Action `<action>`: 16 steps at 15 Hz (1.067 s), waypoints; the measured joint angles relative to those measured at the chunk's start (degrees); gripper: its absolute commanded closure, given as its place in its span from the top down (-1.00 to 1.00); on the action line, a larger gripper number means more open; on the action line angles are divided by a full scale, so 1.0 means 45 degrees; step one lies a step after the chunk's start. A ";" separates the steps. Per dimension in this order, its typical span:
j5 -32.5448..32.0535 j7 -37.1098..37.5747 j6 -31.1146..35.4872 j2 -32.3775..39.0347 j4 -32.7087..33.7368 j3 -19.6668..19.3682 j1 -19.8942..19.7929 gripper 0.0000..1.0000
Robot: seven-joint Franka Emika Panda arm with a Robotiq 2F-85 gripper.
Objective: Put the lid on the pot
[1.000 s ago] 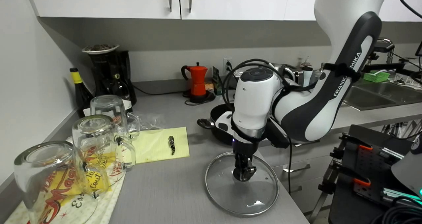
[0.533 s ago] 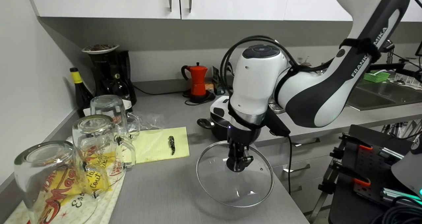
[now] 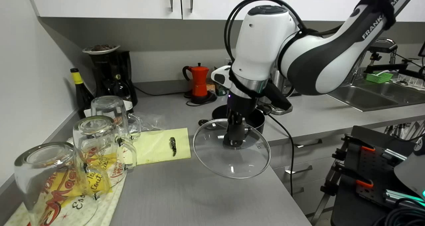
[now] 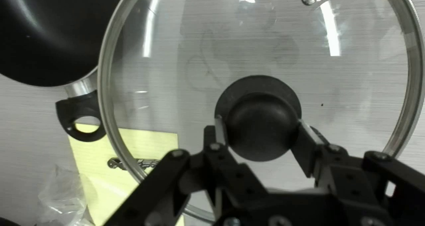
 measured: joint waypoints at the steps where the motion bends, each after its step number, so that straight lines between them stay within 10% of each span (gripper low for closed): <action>1: 0.0139 -0.0149 -0.0061 -0.0175 -0.0005 0.0088 -0.0307 -0.50; 16: 0.3412 -0.5809 -0.3109 -0.0919 0.1871 0.0050 -0.4397 -0.50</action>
